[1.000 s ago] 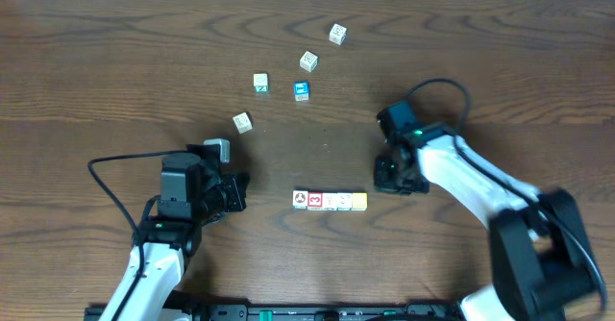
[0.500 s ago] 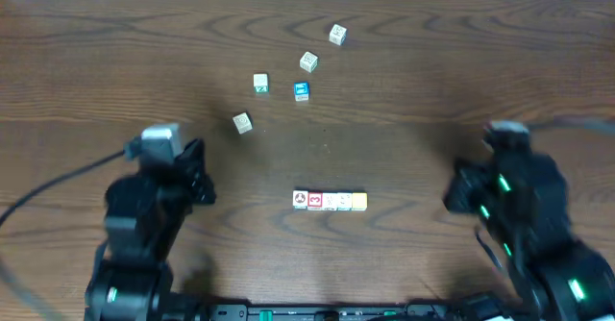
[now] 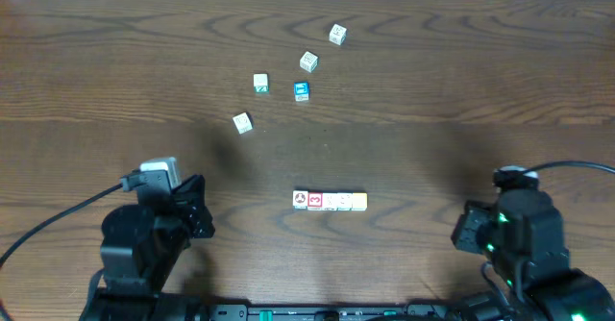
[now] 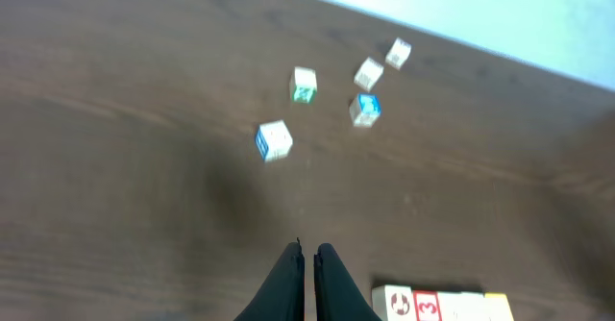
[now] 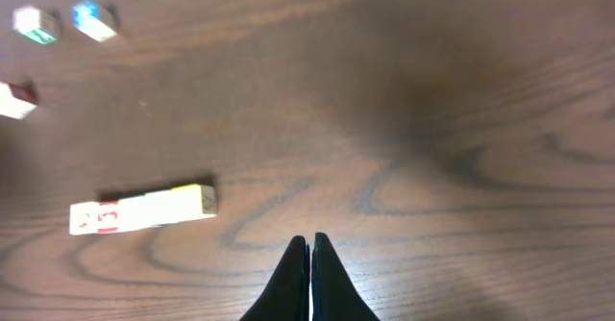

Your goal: Lift 5 blocks

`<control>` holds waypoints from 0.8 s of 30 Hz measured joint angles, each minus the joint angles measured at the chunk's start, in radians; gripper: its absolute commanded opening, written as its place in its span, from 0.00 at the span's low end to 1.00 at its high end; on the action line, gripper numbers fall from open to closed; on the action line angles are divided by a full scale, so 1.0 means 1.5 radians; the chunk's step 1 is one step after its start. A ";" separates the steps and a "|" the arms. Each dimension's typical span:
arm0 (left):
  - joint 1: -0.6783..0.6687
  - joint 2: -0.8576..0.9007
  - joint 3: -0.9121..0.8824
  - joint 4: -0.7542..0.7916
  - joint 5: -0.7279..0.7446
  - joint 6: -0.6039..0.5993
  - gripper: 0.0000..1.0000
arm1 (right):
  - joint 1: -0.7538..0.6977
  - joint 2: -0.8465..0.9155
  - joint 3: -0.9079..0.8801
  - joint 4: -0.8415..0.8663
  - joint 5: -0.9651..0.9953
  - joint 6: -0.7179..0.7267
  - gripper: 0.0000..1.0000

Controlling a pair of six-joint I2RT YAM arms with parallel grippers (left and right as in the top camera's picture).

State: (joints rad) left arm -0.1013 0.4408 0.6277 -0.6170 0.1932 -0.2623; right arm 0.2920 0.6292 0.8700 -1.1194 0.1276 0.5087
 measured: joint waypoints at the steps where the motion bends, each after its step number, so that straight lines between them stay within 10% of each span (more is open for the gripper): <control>1: 0.000 0.011 -0.001 0.000 0.004 -0.001 0.07 | 0.000 0.004 -0.017 0.014 -0.003 0.003 0.01; 24: -0.013 0.250 -0.099 0.107 0.082 -0.016 0.07 | 0.000 0.200 -0.235 0.331 -0.161 0.043 0.01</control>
State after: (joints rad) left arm -0.1207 0.8158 0.4786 -0.4572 0.3164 -0.2859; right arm 0.2920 0.9298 0.5175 -0.6231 -0.1135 0.5728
